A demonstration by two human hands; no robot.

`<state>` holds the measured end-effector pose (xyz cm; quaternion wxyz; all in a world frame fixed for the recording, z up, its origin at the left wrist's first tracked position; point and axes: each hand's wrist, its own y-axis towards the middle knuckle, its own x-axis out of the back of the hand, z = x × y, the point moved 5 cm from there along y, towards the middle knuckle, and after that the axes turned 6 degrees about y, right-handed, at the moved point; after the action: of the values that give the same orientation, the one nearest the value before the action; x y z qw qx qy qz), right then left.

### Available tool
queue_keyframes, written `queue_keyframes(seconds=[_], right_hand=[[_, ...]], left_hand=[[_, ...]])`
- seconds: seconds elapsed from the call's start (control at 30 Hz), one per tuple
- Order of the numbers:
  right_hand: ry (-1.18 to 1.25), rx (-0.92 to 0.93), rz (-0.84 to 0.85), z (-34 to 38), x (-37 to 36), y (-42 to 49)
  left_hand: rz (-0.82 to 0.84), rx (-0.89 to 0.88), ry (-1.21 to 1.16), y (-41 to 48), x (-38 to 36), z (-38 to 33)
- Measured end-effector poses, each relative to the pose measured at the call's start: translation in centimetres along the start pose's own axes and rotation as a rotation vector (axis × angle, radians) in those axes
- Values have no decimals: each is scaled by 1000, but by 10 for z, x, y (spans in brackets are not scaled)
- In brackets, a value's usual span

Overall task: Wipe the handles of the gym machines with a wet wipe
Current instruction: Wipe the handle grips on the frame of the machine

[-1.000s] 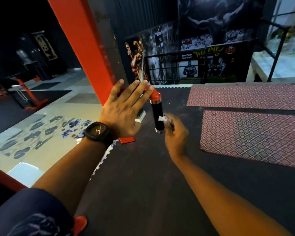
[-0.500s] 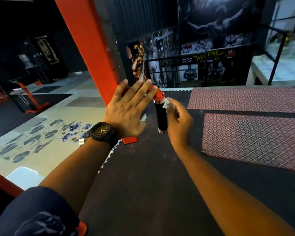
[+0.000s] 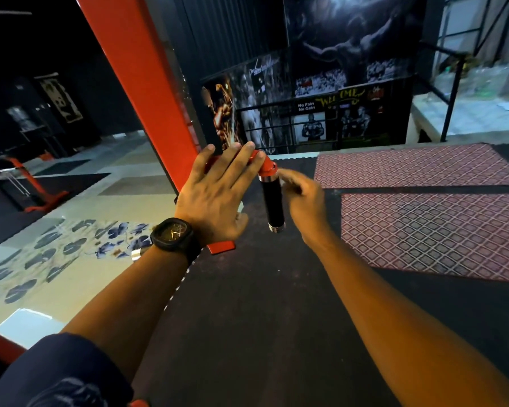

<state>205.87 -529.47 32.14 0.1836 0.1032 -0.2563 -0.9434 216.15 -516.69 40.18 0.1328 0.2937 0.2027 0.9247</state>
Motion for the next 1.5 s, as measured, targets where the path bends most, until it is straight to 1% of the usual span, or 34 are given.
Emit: queue_keyframes(seconds=[0.03, 0.07, 0.1, 0.17, 0.2, 0.27, 0.33, 0.4, 0.43, 0.5, 0.53, 0.6, 0.7, 0.77, 0.9, 0.93, 0.97, 1.03, 1.07, 1.13, 1.23, 1.27, 1.4, 1.47, 1.5], right_hand=[[-1, 36, -6, 8, -1, 4], [4, 32, -1, 7, -3, 4], [9, -19, 15, 1, -4, 1], [-3, -201, 81, -22, -4, -10], [-5, -260, 104, -31, -1, -16], [15, -248, 86, -35, 5, -20], [19, -224, 31, -33, 5, -28], [-35, -231, -47, -38, 5, -44], [-68, -183, -99, -36, 6, -53], [-68, 41, -202, -22, 11, -62], [-55, 164, -224, -12, 12, -64], [-86, 320, -211, -1, 11, -68], [-300, 371, -213, -17, 9, -81], [-371, 412, -224, -19, 9, -84], [-424, 674, -198, 26, -10, -66], [-441, 705, -176, 29, -15, -62], [-457, 687, -148, 24, -16, -62], [-438, 555, -83, 1, -12, -68], [-452, 531, -61, -6, -11, -72], [-487, 570, -45, -2, -12, -71], [-529, 690, -55, 28, -21, -54], [-509, 671, -49, 28, -22, -51], [-398, 400, 6, -19, -13, -74], [-408, 327, 21, -30, -11, -78], [-388, 322, 14, -28, -10, -77]], left_hand=[[-1, 0, -3, 0, 2, -1], [4, -1, -9, -1, 4, -1], [6, -1, -13, 0, 5, -1], [8, 3, -19, -2, 7, -1], [14, 3, -17, -3, 8, -1], [10, 3, -9, -5, 9, -2], [11, -3, -13, -5, 13, -3], [14, -3, -24, -5, 15, -4], [14, -1, -23, -5, 15, -5], [17, 3, -23, -6, 15, -5], [13, 4, -29, -7, 15, -5], [17, 5, -43, -8, 16, -5], [37, 8, -56, -8, 17, -3], [40, 7, -53, -8, 16, -3], [28, 1, -57, -8, 15, -5], [31, 1, -57, -7, 15, -4], [38, -1, -58, -7, 15, -4], [43, -2, -55, -7, 16, -3], [39, 1, -50, -7, 16, -2], [32, 0, -44, -9, 16, -4], [26, 0, -41, -10, 17, -4], [29, -1, -44, -10, 17, -4], [35, 8, -54, -9, 18, -3], [33, 11, -60, -9, 17, -4], [26, 11, -63, -10, 17, -5]])
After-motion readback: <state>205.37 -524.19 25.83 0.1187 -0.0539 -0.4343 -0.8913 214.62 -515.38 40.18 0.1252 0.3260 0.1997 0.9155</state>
